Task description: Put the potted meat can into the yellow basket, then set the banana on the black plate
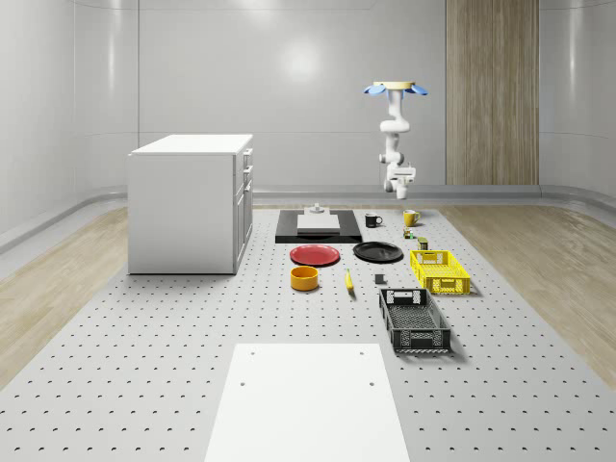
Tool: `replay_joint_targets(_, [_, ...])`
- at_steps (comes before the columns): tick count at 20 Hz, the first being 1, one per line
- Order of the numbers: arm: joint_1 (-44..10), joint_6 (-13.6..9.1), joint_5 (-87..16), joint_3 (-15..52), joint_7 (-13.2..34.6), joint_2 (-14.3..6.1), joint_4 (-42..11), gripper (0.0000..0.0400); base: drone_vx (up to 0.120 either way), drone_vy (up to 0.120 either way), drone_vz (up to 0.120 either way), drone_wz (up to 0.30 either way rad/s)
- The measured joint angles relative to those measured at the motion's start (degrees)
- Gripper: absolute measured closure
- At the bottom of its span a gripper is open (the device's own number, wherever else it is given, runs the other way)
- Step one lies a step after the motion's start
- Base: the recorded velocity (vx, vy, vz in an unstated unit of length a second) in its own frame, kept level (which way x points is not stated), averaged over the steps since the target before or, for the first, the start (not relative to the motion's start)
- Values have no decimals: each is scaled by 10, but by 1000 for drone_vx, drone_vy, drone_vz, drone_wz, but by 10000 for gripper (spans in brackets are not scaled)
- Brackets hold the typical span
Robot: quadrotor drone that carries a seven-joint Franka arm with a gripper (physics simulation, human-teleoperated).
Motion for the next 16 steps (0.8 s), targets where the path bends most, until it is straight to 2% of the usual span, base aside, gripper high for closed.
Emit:
replay_joint_targets(2, [-1, 1, -3, 2, 0, -1, -1, 0, 120, 120, 0, 0])
replay_joint_targets(10, [-7, 5, -30, 22, 4, -3, -4, 0, 120, 0, 0, 0])
replay_joint_targets(16, [-21, 8, -94, 67, 13, -7, -12, 0, 120, 0, 0, 0])
